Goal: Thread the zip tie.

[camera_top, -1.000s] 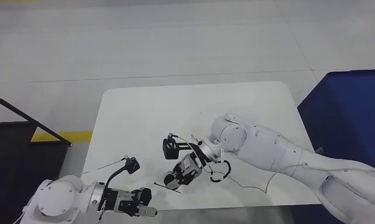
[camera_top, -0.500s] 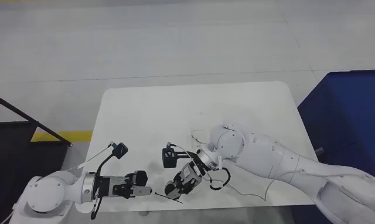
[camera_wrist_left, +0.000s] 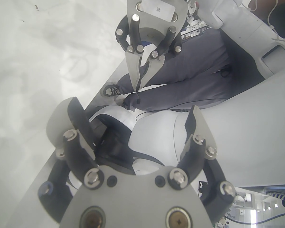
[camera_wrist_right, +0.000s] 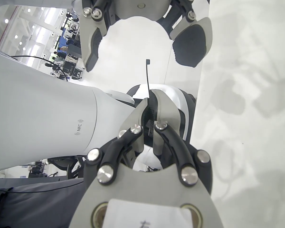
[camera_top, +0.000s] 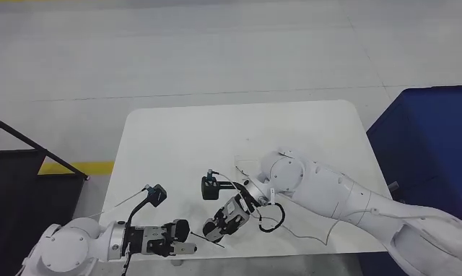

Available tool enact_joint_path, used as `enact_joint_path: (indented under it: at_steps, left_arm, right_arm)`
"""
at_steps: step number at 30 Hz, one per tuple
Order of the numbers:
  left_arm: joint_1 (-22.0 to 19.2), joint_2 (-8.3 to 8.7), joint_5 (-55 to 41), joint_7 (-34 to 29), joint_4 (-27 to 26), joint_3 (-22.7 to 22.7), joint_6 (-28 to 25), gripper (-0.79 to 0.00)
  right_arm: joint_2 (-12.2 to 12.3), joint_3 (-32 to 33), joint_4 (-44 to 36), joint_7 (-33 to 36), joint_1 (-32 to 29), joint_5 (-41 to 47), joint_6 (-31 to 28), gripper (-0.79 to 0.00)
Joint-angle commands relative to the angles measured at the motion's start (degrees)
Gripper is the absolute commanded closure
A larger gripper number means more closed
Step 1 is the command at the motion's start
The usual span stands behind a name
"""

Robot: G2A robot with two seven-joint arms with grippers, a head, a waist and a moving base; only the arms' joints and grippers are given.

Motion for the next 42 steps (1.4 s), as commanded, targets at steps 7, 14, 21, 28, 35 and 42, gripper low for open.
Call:
enact_joint_path:
  at_steps: [7,14,21,28,35,42]
  left_arm:
    - [0.76,0.45,-1.73,0.65,-0.63,0.38,-0.97,-0.588]
    - [1.24,0.86,-2.0,1.05,-0.68,0.62,-1.77,-0.369]
    - [1.16,1.22,-1.79,1.82,-0.34,1.14,-1.73,-0.234]
    - [1.15,1.56,-1.46,2.87,-0.25,1.58,-1.75,0.0]
    - [1.07,1.92,-1.8,3.21,0.17,1.81,-2.22,0.0]
    - [0.83,2.28,-4.17,5.54,1.29,-0.29,-2.44,0.0]
  right_arm:
    - [-1.21,-0.75,0.72,0.67,-0.13,0.57,0.66,0.0]
    - [-1.97,-1.41,1.5,0.4,0.09,0.89,0.4,0.0]
    - [-2.41,-2.24,1.88,0.44,0.25,1.38,0.44,0.0]
    - [-2.24,-2.62,1.01,0.16,0.65,1.65,0.16,0.0]
    - [-1.6,-2.32,0.73,0.01,1.07,1.6,0.0,0.0]
    - [-1.18,-1.84,0.38,-0.51,1.24,1.7,-0.52,-0.785]
